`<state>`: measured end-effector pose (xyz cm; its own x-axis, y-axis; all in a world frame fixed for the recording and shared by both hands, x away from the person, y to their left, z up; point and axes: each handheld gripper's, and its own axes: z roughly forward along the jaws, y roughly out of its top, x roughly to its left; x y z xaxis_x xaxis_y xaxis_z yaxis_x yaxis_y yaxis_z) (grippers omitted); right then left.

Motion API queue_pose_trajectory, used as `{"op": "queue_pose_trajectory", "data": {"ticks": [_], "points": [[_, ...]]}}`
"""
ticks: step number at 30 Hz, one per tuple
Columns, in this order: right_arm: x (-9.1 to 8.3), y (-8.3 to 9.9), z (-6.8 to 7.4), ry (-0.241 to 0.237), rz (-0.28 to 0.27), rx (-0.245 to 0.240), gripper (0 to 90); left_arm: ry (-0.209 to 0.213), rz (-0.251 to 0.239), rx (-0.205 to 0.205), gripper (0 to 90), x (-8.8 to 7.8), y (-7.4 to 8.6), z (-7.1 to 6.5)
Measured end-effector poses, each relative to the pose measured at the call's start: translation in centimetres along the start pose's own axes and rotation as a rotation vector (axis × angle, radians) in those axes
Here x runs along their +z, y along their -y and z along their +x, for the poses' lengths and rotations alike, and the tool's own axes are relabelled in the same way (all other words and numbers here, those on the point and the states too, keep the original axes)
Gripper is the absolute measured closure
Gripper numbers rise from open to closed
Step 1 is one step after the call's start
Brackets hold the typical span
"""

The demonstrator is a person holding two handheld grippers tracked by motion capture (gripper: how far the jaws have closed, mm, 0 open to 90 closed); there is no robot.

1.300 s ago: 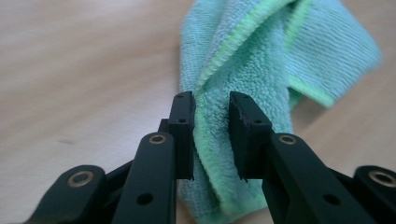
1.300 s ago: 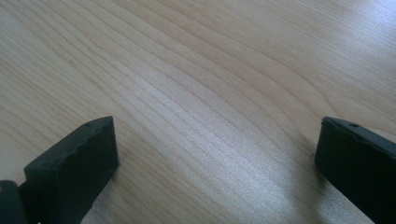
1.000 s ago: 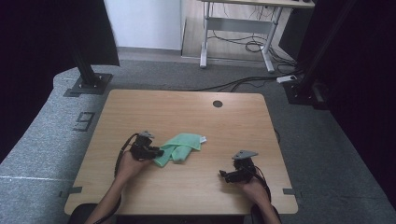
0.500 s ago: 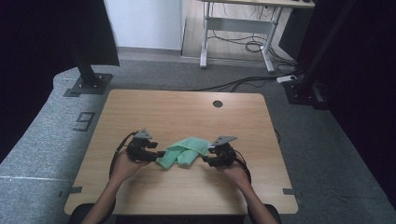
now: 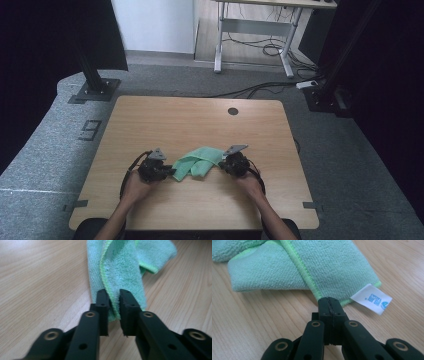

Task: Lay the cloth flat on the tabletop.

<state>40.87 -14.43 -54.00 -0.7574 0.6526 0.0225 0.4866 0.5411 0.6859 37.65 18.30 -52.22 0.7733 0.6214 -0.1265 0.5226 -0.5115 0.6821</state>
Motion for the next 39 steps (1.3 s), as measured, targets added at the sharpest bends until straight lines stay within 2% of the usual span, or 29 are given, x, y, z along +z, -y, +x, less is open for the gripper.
{"op": "queue_pose_trajectory", "data": {"ticks": [2,7,9,12,15,16,21,23,25,26,27,28,29,30,31,32,33,34,35,36,37,38,39], "points": [[-0.2,0.1,-0.1,-0.008,-0.008,0.006,86.8,-0.002,-0.006,-0.003,82.2,-0.2,-0.1,0.0],[-0.5,-0.7,-0.4,-0.013,-0.058,0.03,65.4,0.009,-0.013,-0.024,82.3,-0.3,-0.2,0.5],[-0.1,-1.1,-0.3,-0.008,-0.049,0.006,61.3,0.011,-0.011,-0.031,81.5,-0.1,-0.1,0.6],[0.9,-1.3,-0.4,0.003,-0.008,-0.012,66.4,0.01,-0.008,-0.039,80.9,0.0,0.1,0.8],[1.2,-1.3,-0.5,0.015,-0.011,-0.008,82.5,0.01,-0.006,-0.047,81.0,0.1,0.2,1.0],[1.2,-1.2,-0.6,0.015,-0.008,-0.004,85.3,0.012,-0.006,-0.05,81.4,0.2,0.2,1.0],[0.4,-0.6,-0.7,-0.004,-0.006,0.038,87.6,0.024,-0.009,-0.063,85.0,0.0,0.3,1.0],[-0.1,-0.5,-0.6,-0.015,-0.011,0.048,87.7,0.046,-0.005,-0.065,85.7,-0.5,0.1,0.9],[-2.0,-0.7,-0.5,-0.021,-0.037,0.043,87.7,0.065,-0.01,-0.05,86.3,-1.8,-0.5,0.6],[-4.6,-1.8,-0.6,0.002,-0.084,0.029,87.8,0.063,-0.031,-0.038,86.4,-3.2,-1.4,0.6],[-4.6,-1.8,-0.6,0.002,-0.084,0.029,87.8,0.059,-0.052,-0.036,86.4,-4.1,-2.2,0.6],[-6.9,-3.5,-1.3,0.034,-0.143,0.026,87.8,0.05,-0.088,-0.033,86.2,-5.3,-3.4,0.8],[-6.9,-3.5,-1.3,0.034,-0.143,0.026,87.8,0.035,-0.131,-0.029,85.2,-6.5,-4.9,1.2],[-8.9,-6.2,-2.3,0.071,-0.211,0.031,87.6,0.001,-0.167,-0.021,80.8,-7.3,-6.5,1.8],[-8.9,-6.2,-2.3,0.071,-0.211,0.031,87.6,-0.056,-0.19,-0.029,80.8,-7.7,-8.2,2.6],[-9.3,-7.7,-2.8,0.101,-0.228,0.025,86.7,-0.179,-0.169,-0.063,65.8,-7.7,-10.2,3.9],[-9.2,-9.3,-3.7,0.156,-0.218,0.018,81.3,-0.26,-0.14,-0.078,44.5,-7.5,-11.1,4.8],[-8.8,-10.0,-4.3,0.198,-0.197,0.021,65.1,-0.363,-0.105,-0.099,33.8,-7.0,-11.9,6.0],[-7.9,-10.7,-5.4,0.247,-0.152,0.054,48.5,-0.39,-0.089,-0.12,26.7,-6.7,-11.9,6.8],[-7.3,-10.7,-6.0,0.256,-0.134,0.085,45.0,-0.378,-0.092,-0.142,21.7,-6.4,-11.5,7.2],[-6.9,-10.2,-6.3,0.254,-0.137,0.093,42.8,-0.357,-0.106,-0.15,19.2,-6.2,-10.6,7.4],[-6.5,-9.4,-6.3,0.249,-0.141,0.093,38.7,-0.342,-0.113,-0.149,19.8,-6.0,-9.8,7.3],[-6.2,-8.7,-6.2,0.237,-0.137,0.097,39.0,-0.323,-0.112,-0.148,20.0,-5.6,-8.6,7.2]]}}
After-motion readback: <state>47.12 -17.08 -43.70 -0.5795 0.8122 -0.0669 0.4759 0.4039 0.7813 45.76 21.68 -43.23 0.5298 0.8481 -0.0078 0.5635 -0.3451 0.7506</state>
